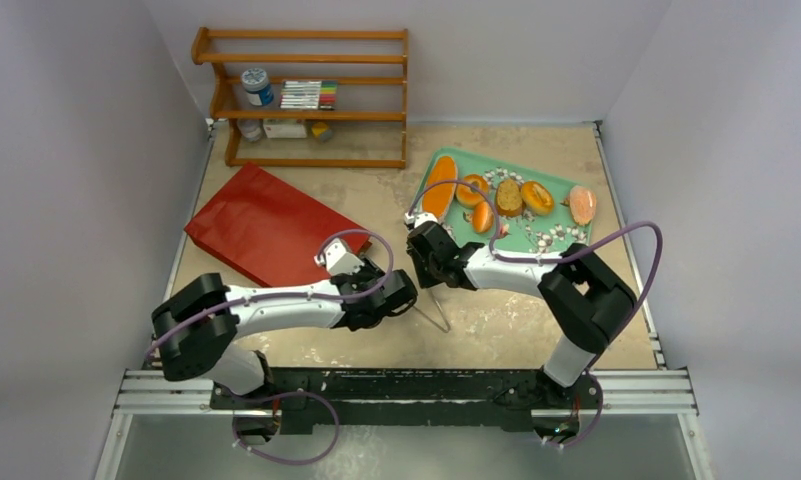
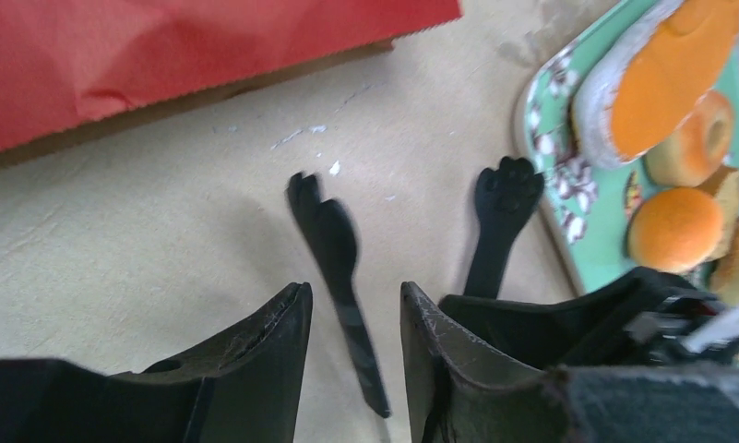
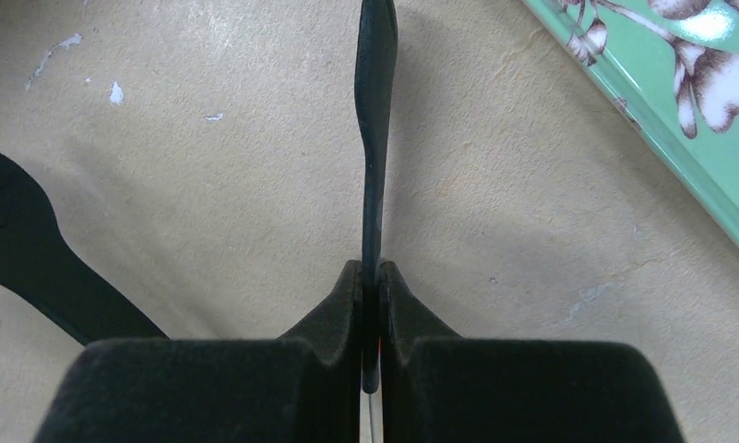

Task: Take the fake bread out of the paper bag
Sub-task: Adjust the clamp at the center of the board, then pick up the clamp from the center of the board.

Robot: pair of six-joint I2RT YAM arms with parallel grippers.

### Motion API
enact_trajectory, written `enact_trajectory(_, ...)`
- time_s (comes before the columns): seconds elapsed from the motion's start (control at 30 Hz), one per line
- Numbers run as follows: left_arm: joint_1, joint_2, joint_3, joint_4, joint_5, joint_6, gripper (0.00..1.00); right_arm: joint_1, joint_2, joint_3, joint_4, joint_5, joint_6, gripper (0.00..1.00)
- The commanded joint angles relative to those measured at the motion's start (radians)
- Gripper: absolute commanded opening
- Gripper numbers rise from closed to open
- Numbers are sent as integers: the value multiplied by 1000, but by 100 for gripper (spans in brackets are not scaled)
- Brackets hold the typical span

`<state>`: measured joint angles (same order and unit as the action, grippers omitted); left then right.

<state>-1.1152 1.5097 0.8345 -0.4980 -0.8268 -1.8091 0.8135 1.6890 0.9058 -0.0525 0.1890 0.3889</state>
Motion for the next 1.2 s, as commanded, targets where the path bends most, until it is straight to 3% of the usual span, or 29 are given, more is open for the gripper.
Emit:
enact_trajectory(0.0, -1, -92, 59, -77, -117, 29, 40, 8, -6, -5, 11, 23, -21, 0)
enact_trajectory(0.17, -3, -141, 147, -161, -181, 52, 42, 22, 4, 0, 16, 27, -18, 6)
enact_trajectory(0.4, -9, -255, 288, -458, -318, -21, 45, 30, -13, 19, 1, 44, -16, 44)
enact_trajectory(0.53, -8, -338, 308, -624, -397, -131, 47, 35, -43, 37, -3, 48, -23, 59)
enact_trajectory(0.73, -6, -425, 290, -778, -445, -251, 52, 46, -151, 49, -37, 108, -30, 62)
enact_trajectory(0.9, 1, -496, 272, -842, -528, -259, 76, 47, -254, 3, -24, 100, -41, 67)
enact_trajectory(1.17, 9, -658, 186, -743, -679, -105, 78, 49, -392, -90, 18, 98, -22, 77)
